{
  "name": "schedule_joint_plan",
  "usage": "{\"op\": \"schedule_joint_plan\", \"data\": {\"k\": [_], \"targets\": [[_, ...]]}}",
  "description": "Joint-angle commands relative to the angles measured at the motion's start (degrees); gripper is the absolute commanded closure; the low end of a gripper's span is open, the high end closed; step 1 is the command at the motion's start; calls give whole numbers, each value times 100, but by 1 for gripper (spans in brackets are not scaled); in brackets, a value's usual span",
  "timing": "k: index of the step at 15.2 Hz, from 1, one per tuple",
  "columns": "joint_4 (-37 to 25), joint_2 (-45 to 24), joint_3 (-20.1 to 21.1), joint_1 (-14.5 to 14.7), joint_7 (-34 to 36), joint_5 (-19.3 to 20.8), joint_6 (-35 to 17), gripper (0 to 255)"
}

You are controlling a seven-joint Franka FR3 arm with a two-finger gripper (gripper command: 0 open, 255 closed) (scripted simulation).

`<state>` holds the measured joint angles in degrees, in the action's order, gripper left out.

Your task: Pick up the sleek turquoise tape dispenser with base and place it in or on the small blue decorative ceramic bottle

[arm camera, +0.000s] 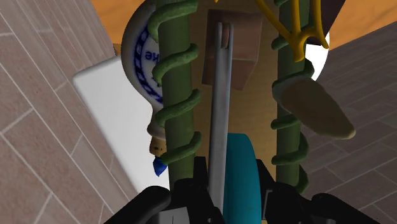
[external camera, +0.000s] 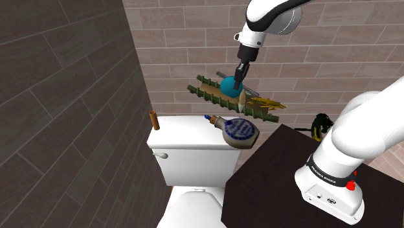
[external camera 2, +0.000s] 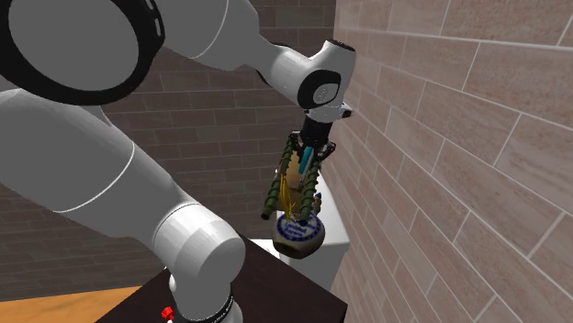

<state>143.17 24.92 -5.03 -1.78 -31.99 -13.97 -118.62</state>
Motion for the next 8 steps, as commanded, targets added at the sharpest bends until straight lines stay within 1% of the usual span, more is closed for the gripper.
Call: {"op": "schedule_joint_plan", "data": {"k": [1, 8], "targets": [[149, 235, -87, -80, -100, 72, 103, 255], [512, -3, -109, -43, -267, -27, -480, 255]]}}
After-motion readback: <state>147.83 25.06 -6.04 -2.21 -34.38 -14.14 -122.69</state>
